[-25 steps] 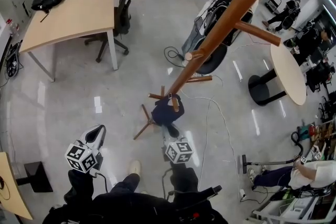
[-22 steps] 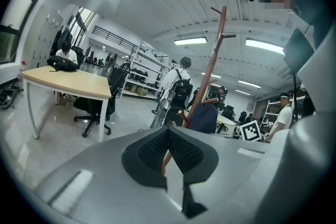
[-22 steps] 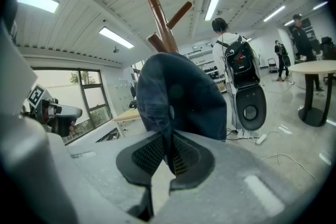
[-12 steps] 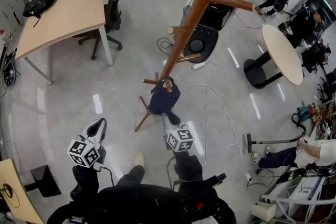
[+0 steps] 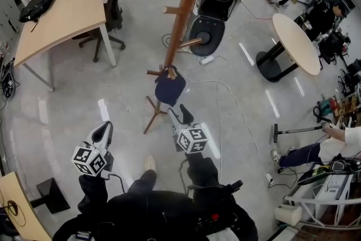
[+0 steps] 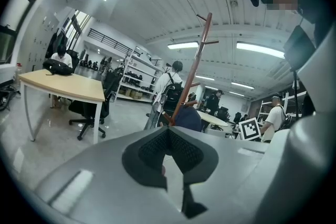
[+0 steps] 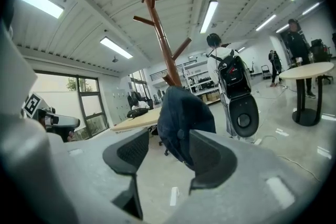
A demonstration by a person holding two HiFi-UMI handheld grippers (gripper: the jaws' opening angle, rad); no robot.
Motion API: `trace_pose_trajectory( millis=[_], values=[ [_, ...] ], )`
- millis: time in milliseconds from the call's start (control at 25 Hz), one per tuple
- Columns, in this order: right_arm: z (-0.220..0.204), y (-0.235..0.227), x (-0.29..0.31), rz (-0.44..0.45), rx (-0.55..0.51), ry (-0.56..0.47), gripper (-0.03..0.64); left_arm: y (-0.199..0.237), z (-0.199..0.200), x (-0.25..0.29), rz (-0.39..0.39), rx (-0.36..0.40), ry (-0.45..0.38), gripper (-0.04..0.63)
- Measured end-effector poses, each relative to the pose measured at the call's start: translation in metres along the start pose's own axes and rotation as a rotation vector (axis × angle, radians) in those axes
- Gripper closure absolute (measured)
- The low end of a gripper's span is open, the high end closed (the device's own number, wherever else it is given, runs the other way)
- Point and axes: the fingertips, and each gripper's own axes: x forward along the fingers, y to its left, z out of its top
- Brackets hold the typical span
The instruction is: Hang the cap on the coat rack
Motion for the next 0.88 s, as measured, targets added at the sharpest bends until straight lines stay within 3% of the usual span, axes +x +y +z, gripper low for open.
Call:
trace_pose_trajectory(
  millis=[200, 520, 720, 880],
  values=[
    [0.003, 0.003, -0.012, -0.009, -0.005, -0.005, 0.331, -0.01, -0.001, -0.009, -0.003, 0.0, -0.005, 0.593],
    [0.005, 0.009, -0.035, -0.004, -0.014, -0.02, 0.325, -0.028, -0.005, -0.02, -0.018, 0.014, -0.017, 0.593],
    [0.006, 0.011, -0.06, 0.002, -0.024, -0.027, 0.418, -0.048, -0.007, -0.024, -0.036, 0.03, -0.019, 0.593],
    [0.009, 0.012, -0.085, 0.014, -0.023, -0.026, 0.612, -0.067, -0.01, -0.028, -0.051, 0.041, -0.018, 0.593]
  ],
)
